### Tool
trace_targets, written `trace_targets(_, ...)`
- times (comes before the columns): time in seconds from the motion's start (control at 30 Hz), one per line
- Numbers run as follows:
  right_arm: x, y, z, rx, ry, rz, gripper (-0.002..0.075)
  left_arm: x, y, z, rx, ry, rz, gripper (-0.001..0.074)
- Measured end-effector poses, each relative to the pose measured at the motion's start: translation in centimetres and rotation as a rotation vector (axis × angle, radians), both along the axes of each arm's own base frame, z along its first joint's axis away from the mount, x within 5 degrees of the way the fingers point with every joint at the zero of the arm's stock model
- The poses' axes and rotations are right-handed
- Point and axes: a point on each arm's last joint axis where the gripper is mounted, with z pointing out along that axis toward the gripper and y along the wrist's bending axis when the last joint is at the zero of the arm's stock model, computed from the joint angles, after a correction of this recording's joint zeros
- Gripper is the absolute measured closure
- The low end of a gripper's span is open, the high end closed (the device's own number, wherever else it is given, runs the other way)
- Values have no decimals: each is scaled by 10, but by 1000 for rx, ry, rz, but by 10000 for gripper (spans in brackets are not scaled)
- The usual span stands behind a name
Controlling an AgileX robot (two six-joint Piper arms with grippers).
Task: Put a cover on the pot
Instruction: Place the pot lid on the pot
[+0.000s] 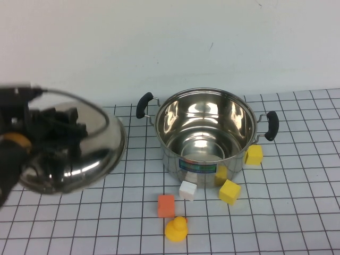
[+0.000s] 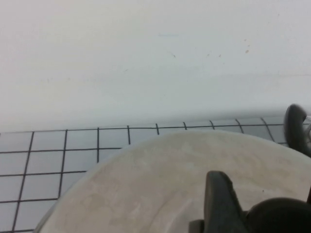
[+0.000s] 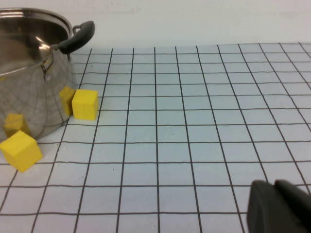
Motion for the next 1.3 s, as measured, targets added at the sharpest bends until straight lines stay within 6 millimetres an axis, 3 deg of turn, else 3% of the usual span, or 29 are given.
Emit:
trace_targets(0.1,0,0,0,0,0,0,717,10,-9,25,-16,39,-19,423)
trace_targets(0.2,0,0,0,0,0,0,717,20,-29,53,-19,21,-76,423)
trace_targets(0.3,0,0,0,0,0,0,717,31,-60,75,-50,-39,-162,423)
trace_targets(0.37,0,0,0,0,0,0,717,39,-83,78,-71,-60,-223,423)
trace_targets(0.63,0,0,0,0,0,0,717,74,-171,39,7,-20,-427,423)
trace_targets(0.73,0,0,0,0,0,0,717,87,-191,25,30,-17,-465,423)
trace_targets(1.0,0,0,0,0,0,0,717,107,-205,6,58,-17,-486,423)
trace_targets(1.3,0,0,0,0,0,0,717,112,-216,-22,107,-45,-584,423)
